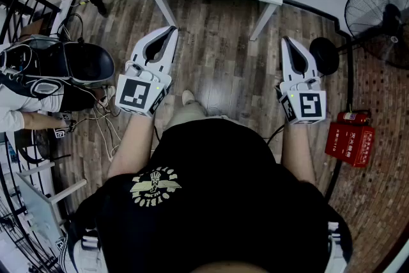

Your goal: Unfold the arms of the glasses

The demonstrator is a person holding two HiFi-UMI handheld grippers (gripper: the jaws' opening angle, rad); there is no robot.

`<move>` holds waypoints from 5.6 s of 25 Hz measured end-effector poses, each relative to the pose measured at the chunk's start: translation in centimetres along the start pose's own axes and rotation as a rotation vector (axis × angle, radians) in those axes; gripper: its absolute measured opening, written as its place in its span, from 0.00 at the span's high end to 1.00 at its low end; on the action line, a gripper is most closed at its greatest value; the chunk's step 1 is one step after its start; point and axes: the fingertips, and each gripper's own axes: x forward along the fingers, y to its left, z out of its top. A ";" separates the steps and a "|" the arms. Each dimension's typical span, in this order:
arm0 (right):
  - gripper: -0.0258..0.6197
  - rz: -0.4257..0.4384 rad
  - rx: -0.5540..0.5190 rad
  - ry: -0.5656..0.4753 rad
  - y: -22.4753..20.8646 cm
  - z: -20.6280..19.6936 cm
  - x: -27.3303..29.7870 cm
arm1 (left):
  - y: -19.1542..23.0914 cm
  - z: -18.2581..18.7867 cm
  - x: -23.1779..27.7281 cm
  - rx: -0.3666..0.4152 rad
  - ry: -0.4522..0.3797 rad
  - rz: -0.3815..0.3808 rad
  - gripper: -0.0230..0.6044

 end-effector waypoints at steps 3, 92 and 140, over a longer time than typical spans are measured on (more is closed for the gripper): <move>0.96 -0.005 0.011 0.011 -0.3 -0.6 0.0 | 0.0 -0.1 0.0 0.002 0.006 0.001 0.95; 0.96 -0.074 0.033 0.142 -3.3 -4.2 30.9 | 25.1 -9.2 21.8 -0.124 -0.018 -0.150 0.95; 0.96 -0.075 0.054 0.240 -15.7 -10.4 36.7 | 23.4 -13.5 37.7 -0.190 0.055 -0.182 0.95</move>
